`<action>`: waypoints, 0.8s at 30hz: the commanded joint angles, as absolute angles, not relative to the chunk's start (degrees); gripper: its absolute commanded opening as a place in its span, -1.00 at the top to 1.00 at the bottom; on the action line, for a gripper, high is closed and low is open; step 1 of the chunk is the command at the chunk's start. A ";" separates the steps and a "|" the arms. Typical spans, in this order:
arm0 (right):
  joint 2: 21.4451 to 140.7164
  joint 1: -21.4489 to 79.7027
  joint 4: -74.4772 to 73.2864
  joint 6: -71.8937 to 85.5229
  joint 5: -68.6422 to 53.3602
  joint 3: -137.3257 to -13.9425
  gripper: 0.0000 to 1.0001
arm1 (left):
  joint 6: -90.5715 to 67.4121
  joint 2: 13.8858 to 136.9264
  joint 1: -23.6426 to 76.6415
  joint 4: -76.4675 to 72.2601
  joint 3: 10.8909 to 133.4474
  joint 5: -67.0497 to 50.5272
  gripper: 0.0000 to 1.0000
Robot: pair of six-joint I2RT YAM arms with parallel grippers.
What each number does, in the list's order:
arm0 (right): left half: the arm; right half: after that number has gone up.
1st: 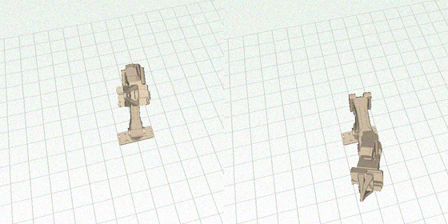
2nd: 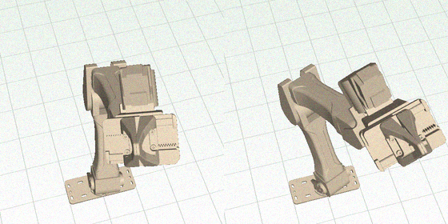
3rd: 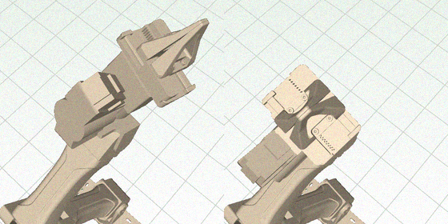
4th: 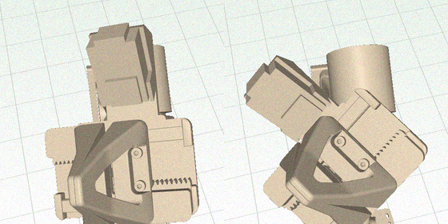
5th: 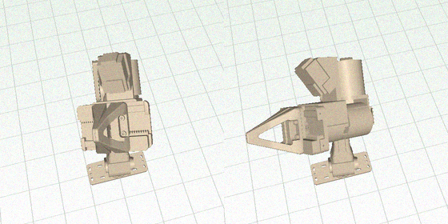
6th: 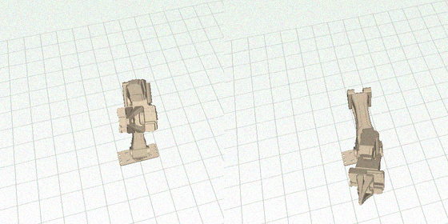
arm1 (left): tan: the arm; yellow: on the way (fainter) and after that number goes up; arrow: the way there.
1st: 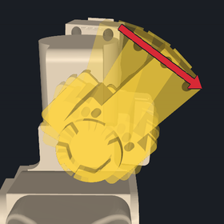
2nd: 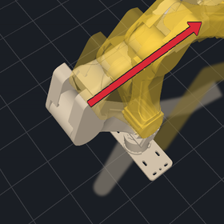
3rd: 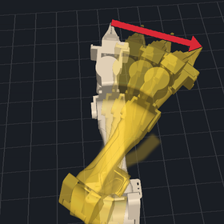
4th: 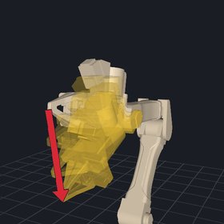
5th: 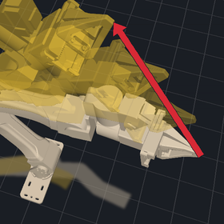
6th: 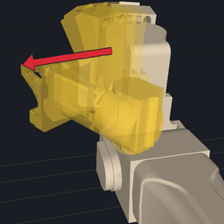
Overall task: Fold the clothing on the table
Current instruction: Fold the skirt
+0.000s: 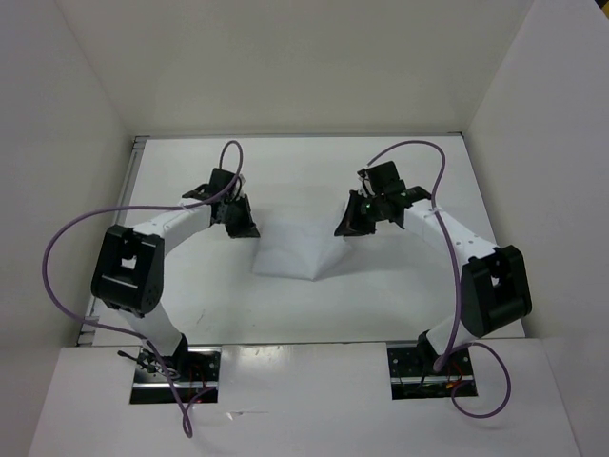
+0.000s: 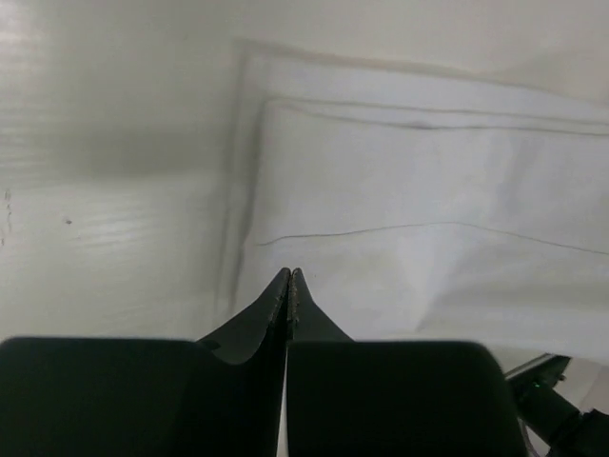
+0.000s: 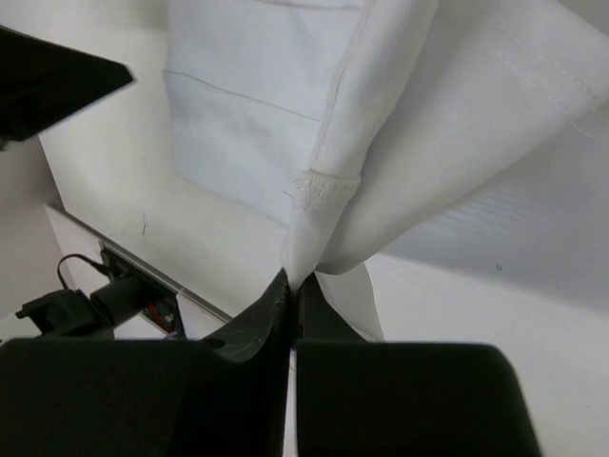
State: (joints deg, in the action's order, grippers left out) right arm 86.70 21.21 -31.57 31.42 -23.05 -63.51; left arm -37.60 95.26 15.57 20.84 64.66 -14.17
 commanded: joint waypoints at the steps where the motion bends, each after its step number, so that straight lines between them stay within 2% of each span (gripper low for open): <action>1: 87.18 21.09 -32.25 29.88 -24.26 -67.59 1.00 | -38.76 98.78 15.64 22.76 62.75 -10.03 1.00; 9: 89.82 22.32 -32.26 28.22 -26.02 -69.96 1.00 | -39.81 104.14 16.17 20.49 61.08 -9.67 1.00; 14: 94.38 26.53 -31.73 28.21 -26.72 -74.17 1.00 | -40.95 105.29 17.84 16.88 59.51 -14.05 1.00; 24: 105.63 35.67 -29.62 28.74 -29.00 -83.83 1.00 | -40.96 105.29 18.37 16.88 59.50 -14.68 1.00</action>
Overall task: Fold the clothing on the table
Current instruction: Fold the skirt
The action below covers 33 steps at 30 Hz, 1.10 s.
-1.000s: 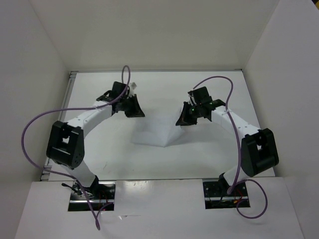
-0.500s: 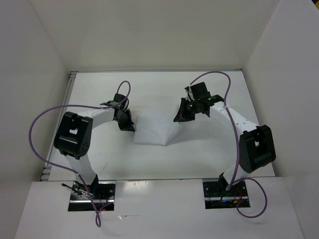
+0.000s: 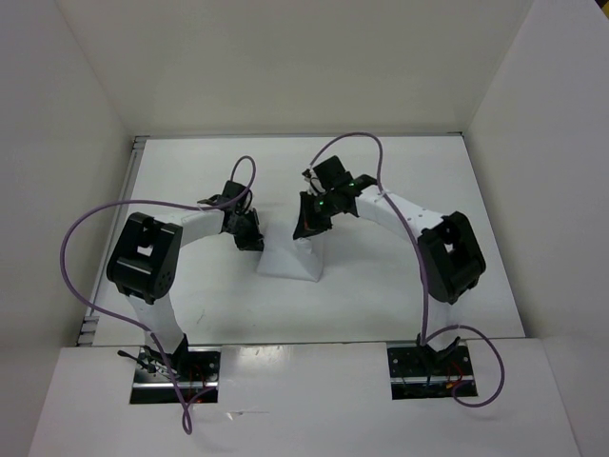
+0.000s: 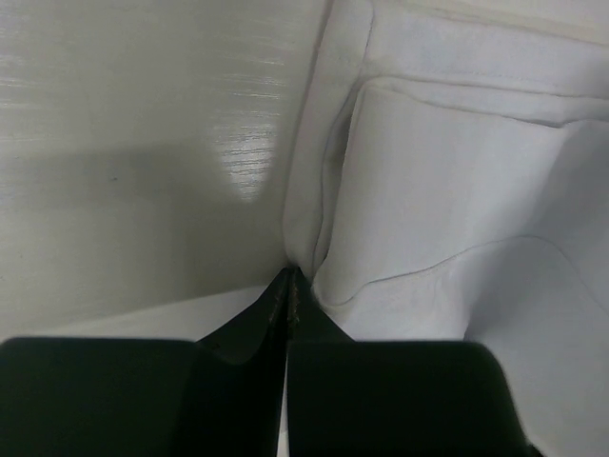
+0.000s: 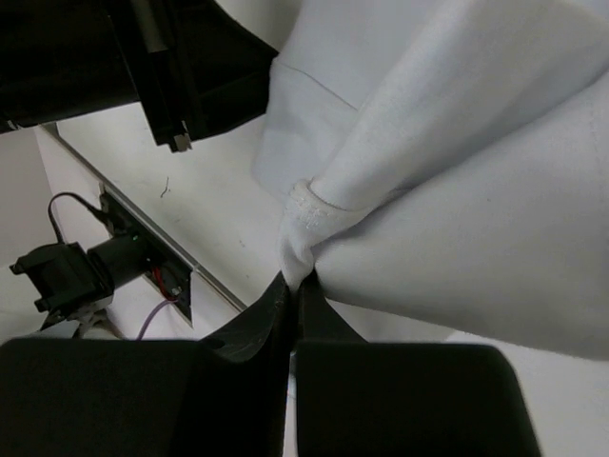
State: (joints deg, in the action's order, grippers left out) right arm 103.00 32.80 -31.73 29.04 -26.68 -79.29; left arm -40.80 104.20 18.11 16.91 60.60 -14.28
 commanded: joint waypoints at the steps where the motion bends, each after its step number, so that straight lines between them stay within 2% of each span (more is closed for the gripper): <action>1: 106.69 36.29 -29.10 28.74 -29.00 -84.54 1.00 | -40.96 105.29 18.37 16.88 59.50 -14.68 1.00; 18: 120.23 40.17 -27.77 29.27 -32.42 -95.00 0.98 | -40.43 103.71 18.37 17.93 59.50 -14.68 1.00; 22: 120.94 40.17 -25.23 29.79 -38.11 -95.01 0.73 | -40.43 103.18 18.37 18.46 59.50 -14.68 1.00; 24: 120.94 40.17 -21.28 30.50 -42.25 -94.13 0.44 | -39.82 102.48 17.58 18.98 59.50 -14.68 1.00; 26: 118.84 40.17 -16.73 31.64 -46.83 -92.39 -0.05 | -39.81 101.08 16.00 19.59 60.03 -14.06 1.00; 29: 112.97 38.95 -10.92 33.13 -47.46 -87.90 -0.10 | -38.50 96.70 14.25 23.45 61.96 -9.61 1.00; 33: 102.94 34.99 -12.82 32.44 -42.56 -83.85 -0.10 | -35.87 89.14 14.24 26.37 64.51 -7.28 0.96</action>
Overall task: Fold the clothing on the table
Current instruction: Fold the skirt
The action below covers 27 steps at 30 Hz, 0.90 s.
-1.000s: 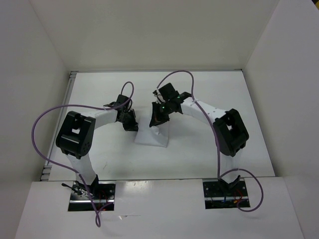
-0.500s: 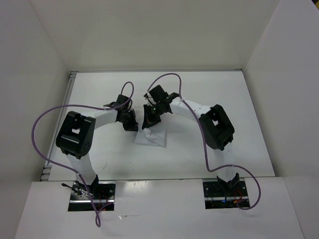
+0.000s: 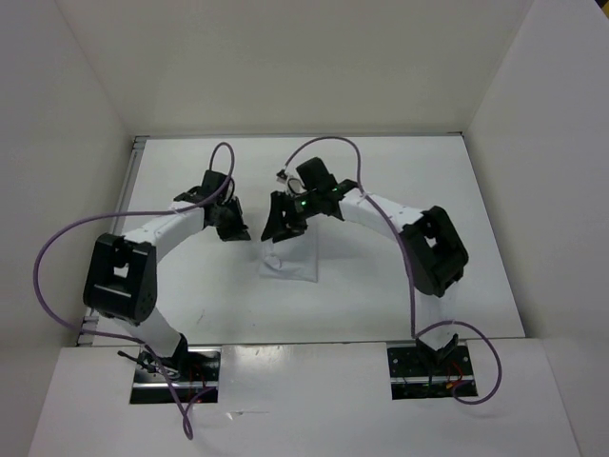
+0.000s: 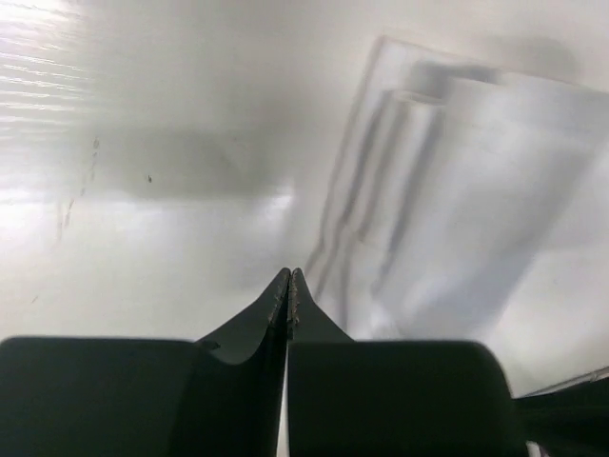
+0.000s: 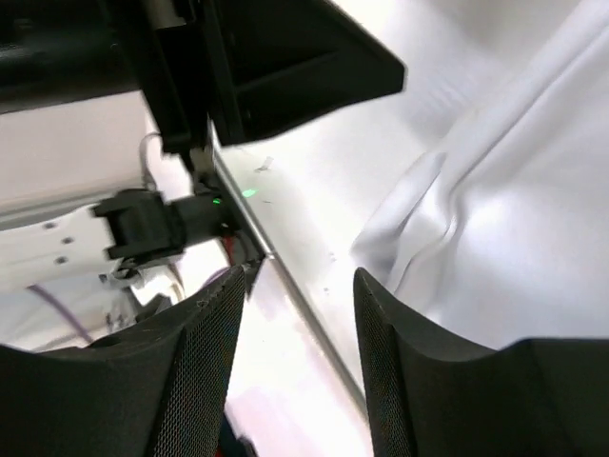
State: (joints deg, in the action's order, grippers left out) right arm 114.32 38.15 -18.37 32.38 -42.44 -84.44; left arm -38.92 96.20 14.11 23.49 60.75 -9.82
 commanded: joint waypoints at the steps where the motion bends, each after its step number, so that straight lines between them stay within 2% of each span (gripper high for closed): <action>1: 101.27 34.28 -14.49 31.74 -40.97 -83.06 -0.10 | -33.86 87.99 14.24 26.89 65.21 -9.30 0.92; 2: 98.47 33.58 -17.72 30.68 -38.26 -83.06 -0.04 | -32.97 86.59 14.24 26.89 66.08 -14.71 0.92; 5: 95.02 31.65 -21.87 29.27 -30.71 -80.69 0.53 | -31.55 86.57 17.39 26.21 68.20 -23.44 0.95; 6: 92.40 30.77 -22.49 29.79 -28.67 -78.33 0.88 | -31.55 86.57 18.97 24.71 68.20 -30.17 0.98; 7: 90.98 30.15 -22.50 30.40 -26.91 -77.09 1.00 | -31.55 86.57 19.59 21.30 67.42 -33.37 0.98; 11: 83.51 26.55 -22.50 33.05 -19.96 -70.94 1.00 | -32.87 91.13 22.67 18.46 68.20 -36.21 1.00; 14: 80.24 24.43 -21.18 33.66 -21.44 -68.12 1.00 | -32.87 96.23 23.38 16.27 68.99 -37.44 1.00; 21: 79.72 24.43 -21.18 34.18 -23.82 -64.69 1.00 | -30.76 106.16 24.17 18.81 72.33 -31.91 1.00; 25: 78.66 24.43 -20.39 34.19 -23.82 -63.90 1.00 | -30.15 106.18 24.17 21.17 69.18 -28.85 1.00; 27: 78.66 24.43 -20.39 34.19 -23.82 -63.90 1.00 | -30.15 102.25 24.17 22.75 66.37 -26.73 1.00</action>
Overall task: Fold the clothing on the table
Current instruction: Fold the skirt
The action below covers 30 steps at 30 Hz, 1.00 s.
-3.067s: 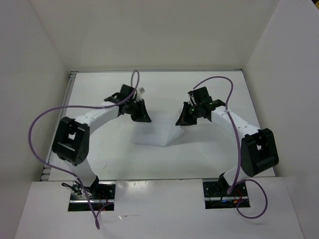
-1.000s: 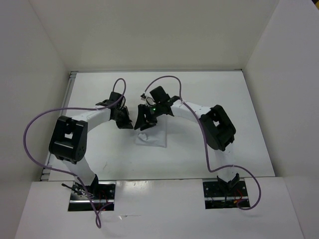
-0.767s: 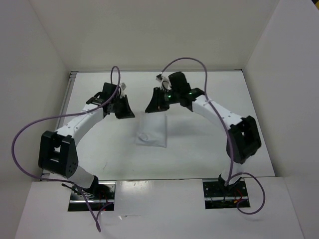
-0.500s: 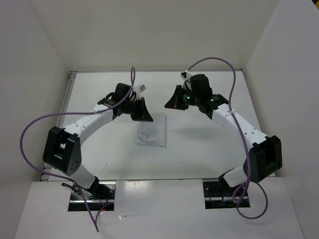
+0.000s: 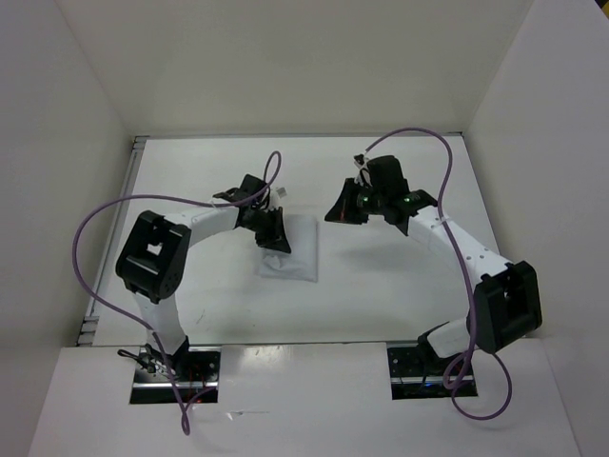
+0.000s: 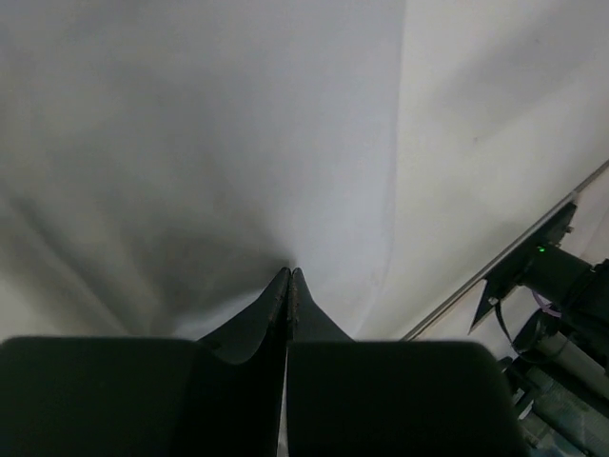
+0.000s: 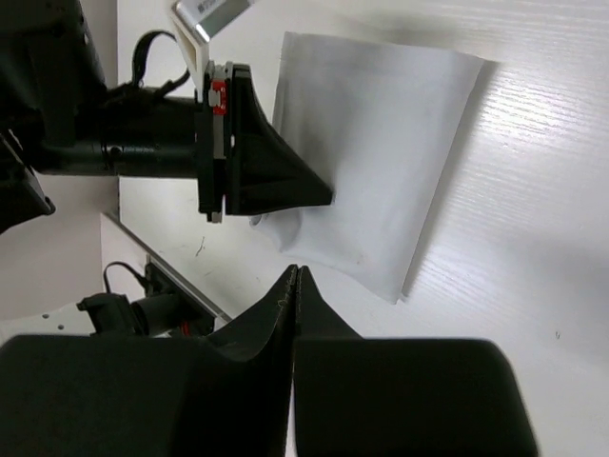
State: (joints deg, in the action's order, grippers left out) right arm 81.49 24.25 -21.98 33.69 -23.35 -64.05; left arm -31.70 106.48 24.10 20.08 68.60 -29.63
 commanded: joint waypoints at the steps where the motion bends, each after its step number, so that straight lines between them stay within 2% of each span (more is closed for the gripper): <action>1: 78.66 24.43 -20.39 34.19 -23.82 -63.37 1.00 | -30.67 100.56 24.17 23.37 65.31 -24.63 1.00; 6: 79.98 24.43 -20.39 34.19 -24.43 -62.84 1.00 | -31.90 92.39 22.94 27.07 59.07 -21.89 1.00; 13: 81.12 24.43 -20.39 32.61 -25.58 -62.84 1.00 | -35.24 87.45 22.41 30.06 54.15 -17.06 1.00; 19: 81.12 24.43 -21.44 31.47 -26.10 -63.37 1.00 | -35.77 98.85 22.41 26.37 53.53 -14.95 1.00; 24: 77.89 23.91 -22.76 30.85 -26.10 -62.76 0.92 | -37.44 102.39 22.41 25.14 54.66 -12.74 1.00; 27: 74.90 23.91 -24.52 30.23 -24.71 -61.44 0.61 | -37.44 95.06 22.41 28.02 55.36 -13.09 1.00; 29: 72.78 23.91 -25.31 29.71 -23.56 -59.86 0.10 | -37.44 88.98 22.93 28.65 56.95 -14.93 1.00; 30: 71.82 23.91 -26.18 29.71 -22.95 -59.33 0.01 | -37.44 85.90 22.94 28.65 56.95 -16.42 0.58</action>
State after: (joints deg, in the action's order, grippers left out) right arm 76.55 24.21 -23.88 31.29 -24.62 -60.73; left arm -37.56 94.63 22.65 27.86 55.29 -17.39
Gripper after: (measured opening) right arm 0.461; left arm 0.133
